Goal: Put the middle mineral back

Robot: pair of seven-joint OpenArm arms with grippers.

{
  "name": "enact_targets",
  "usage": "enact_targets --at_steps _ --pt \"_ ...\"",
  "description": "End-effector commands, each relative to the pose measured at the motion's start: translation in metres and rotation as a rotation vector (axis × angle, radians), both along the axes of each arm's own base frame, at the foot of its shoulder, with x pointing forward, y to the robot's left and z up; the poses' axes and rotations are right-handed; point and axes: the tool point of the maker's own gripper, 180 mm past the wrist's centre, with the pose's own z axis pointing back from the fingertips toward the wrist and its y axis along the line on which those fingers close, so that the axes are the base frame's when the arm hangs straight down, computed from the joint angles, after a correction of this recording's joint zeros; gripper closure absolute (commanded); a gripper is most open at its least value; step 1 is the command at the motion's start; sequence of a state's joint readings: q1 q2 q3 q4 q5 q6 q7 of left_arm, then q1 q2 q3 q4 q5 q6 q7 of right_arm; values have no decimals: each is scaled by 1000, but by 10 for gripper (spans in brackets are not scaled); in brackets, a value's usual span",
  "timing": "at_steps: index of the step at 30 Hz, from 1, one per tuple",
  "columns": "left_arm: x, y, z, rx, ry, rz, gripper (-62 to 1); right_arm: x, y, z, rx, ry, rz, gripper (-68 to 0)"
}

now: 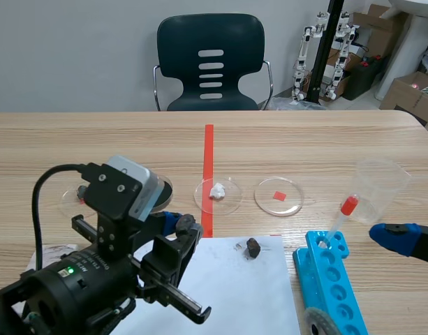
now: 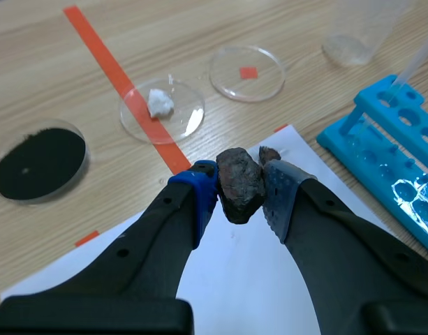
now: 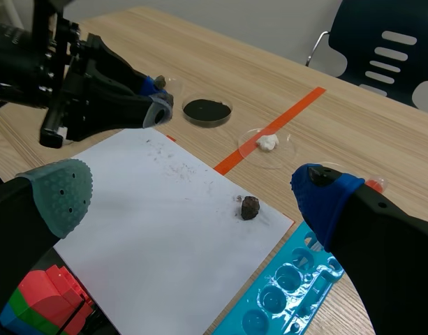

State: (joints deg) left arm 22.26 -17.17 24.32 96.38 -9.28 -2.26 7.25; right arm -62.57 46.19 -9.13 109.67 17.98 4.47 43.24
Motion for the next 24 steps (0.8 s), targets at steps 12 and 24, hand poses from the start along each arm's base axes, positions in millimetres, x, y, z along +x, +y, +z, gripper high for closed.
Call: enact_targets --at_steps 12,24 --pt "31 -15 -36 -21 122 46 -117 4 3 11 26 -35 2 -591" --pt "48 -5 -80 65 263 129 -117 4 3 11 26 -35 2 -591"
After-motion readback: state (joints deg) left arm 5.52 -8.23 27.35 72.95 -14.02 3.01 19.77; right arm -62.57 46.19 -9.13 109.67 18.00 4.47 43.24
